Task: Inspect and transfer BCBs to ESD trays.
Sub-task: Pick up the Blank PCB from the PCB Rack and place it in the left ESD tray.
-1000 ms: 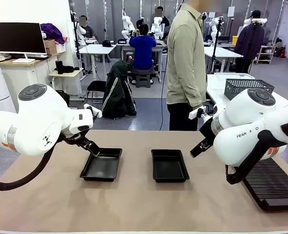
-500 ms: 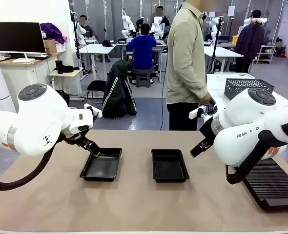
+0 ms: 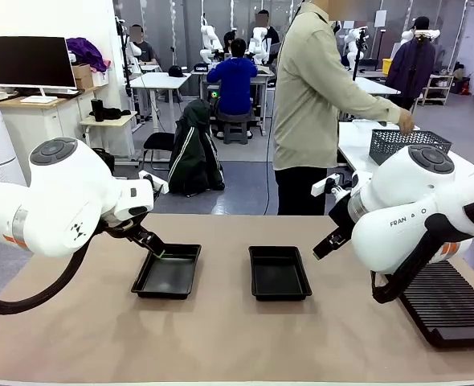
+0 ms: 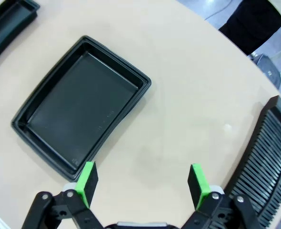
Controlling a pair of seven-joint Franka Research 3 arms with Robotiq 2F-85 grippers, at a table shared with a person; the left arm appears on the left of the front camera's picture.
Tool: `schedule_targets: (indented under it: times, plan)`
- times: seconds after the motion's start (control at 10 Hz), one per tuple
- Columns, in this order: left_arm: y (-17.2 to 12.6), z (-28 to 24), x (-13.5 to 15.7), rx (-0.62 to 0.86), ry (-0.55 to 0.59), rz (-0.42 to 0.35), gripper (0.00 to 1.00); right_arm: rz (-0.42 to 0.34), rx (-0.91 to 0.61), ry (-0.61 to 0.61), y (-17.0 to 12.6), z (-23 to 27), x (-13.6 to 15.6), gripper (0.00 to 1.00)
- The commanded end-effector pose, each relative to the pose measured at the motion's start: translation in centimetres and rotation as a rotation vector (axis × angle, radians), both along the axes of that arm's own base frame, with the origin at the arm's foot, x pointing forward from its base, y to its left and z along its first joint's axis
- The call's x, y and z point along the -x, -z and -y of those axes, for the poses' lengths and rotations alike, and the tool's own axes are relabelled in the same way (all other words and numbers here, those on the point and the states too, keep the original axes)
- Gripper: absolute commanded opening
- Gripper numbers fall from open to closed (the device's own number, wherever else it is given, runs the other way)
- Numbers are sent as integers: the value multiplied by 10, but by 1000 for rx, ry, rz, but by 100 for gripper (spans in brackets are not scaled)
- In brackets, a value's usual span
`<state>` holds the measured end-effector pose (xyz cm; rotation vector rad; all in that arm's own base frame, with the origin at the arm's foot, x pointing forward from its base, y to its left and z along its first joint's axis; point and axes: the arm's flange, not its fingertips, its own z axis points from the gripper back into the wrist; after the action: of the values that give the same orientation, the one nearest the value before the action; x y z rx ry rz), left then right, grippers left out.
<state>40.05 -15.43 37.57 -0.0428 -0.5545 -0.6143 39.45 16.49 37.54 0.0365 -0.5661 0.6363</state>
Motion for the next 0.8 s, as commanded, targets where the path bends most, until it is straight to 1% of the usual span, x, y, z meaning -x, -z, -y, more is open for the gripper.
schedule_targets:
  times: [0.0, 0.2, 0.3, 0.4, 0.6, 0.7]
  plan:
    - [-30, -31, 5, 113, 55, -32, 100, -51, -95, 45, -33, 18, 10, 100]
    - [-57, -55, 20, 260, 98, -77, 100, -116, -163, 80, -68, 44, 24, 100]
    - [-74, -71, 23, 306, 113, -81, 100, -127, -217, 106, -87, 59, 27, 100]
    - [-88, -83, 28, 381, 135, -90, 100, -168, -265, 104, -103, 73, 31, 100]
    - [-109, -111, 29, 492, 169, -109, 100, -228, -381, 118, -128, 99, 38, 100]
    - [-117, -121, 32, 564, 234, -112, 100, -263, -448, 135, -138, 116, 44, 100]
